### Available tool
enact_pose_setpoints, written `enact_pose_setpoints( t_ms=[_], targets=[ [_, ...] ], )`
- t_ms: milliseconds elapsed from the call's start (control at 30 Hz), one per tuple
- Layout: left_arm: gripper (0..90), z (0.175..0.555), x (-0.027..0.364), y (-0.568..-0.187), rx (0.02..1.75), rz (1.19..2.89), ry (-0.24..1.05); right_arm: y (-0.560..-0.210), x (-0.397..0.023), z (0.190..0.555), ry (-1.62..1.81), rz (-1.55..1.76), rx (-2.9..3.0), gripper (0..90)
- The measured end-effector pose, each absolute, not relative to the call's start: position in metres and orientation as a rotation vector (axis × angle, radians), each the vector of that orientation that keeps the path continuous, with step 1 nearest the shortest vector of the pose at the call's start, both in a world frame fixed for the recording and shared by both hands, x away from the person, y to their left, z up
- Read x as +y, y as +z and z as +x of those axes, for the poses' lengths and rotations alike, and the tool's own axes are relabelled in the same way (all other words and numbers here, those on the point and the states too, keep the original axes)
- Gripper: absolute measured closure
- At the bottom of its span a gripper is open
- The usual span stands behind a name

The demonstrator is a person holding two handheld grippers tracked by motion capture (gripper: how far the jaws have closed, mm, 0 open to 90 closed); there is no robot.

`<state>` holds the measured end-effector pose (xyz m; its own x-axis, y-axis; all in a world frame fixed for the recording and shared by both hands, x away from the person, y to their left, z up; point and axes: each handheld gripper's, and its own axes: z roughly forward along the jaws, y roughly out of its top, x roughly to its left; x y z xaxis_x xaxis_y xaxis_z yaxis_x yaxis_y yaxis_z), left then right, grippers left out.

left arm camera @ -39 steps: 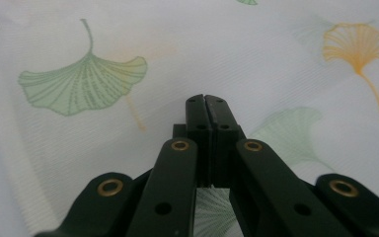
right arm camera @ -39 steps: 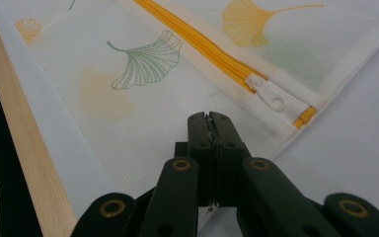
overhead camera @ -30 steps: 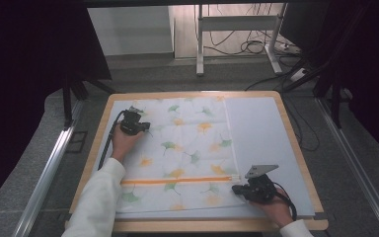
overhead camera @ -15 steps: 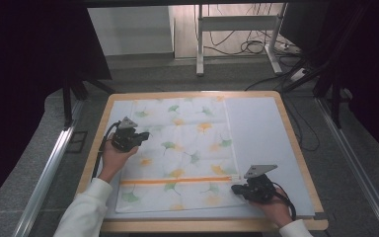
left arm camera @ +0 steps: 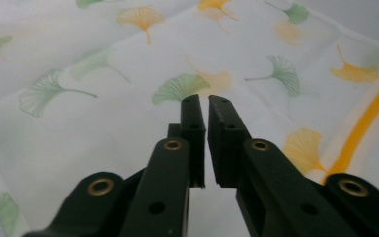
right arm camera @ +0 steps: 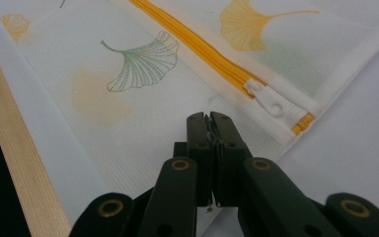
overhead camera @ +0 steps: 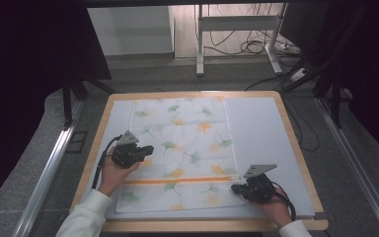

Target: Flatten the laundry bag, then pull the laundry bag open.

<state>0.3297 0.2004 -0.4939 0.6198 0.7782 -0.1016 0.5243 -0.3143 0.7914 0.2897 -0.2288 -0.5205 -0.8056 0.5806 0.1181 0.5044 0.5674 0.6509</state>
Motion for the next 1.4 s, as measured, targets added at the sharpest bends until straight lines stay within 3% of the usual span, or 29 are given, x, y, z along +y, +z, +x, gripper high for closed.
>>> enact_pose_setpoints(
  t_ms=[200,300,533,1400],
  targets=[
    [58.7,0.312,0.185,-0.489,0.964,2.009,0.391,-0.520,-0.231,0.286,1.066,0.920,2.680,82.4],
    [55.4,0.310,0.181,-0.487,0.948,2.012,0.396,-0.521,-0.232,0.286,1.072,0.914,2.679,81.8],
    [37.2,0.302,0.168,-0.490,0.925,2.048,0.364,-0.520,-0.232,0.284,1.065,0.913,2.674,81.5],
    [34.5,0.285,0.102,-0.481,0.739,2.142,0.312,-0.509,-0.246,0.284,1.086,0.955,2.608,89.0]
  ],
)
